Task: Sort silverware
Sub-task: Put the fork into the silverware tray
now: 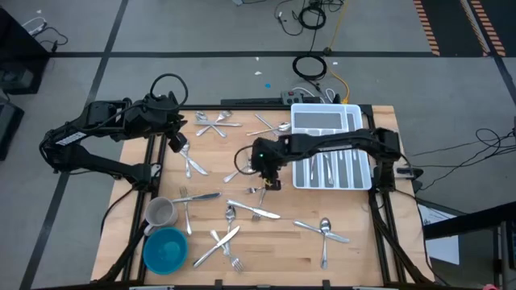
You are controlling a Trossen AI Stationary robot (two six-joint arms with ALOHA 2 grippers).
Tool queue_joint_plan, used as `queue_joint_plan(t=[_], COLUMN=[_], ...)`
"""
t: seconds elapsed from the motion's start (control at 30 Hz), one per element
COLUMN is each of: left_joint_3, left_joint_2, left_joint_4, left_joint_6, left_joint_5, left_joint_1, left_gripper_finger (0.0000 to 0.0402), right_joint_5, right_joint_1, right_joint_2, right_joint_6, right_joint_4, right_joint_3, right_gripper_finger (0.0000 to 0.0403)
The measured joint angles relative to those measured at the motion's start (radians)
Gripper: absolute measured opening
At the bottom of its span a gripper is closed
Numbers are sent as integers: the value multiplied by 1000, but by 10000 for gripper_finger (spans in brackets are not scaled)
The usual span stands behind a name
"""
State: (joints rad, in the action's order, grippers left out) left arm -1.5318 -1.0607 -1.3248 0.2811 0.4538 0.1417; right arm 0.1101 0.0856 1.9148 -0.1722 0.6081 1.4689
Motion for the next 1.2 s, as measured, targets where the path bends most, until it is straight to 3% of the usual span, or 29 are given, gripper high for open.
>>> queue_joint_plan(t=[0.4, 1.07, 1.2], left_joint_3=[0, 0, 0], left_joint_2=[0, 0, 0], left_joint_4=[0, -3, -3], left_joint_6=[-1, -7, -7], left_joint_5=[0, 0, 0], left_joint_1=[0, 0, 0], left_gripper_finger=[89, 89, 89], right_joint_5=[27, 22, -22], right_joint_1=[-61, -67, -69], right_joint_2=[78, 216, 227], right_joint_6=[-27, 22, 38], right_joint_4=[-47, -107, -90], right_joint_3=[0, 1, 4], right_gripper_finger=[135, 135, 118])
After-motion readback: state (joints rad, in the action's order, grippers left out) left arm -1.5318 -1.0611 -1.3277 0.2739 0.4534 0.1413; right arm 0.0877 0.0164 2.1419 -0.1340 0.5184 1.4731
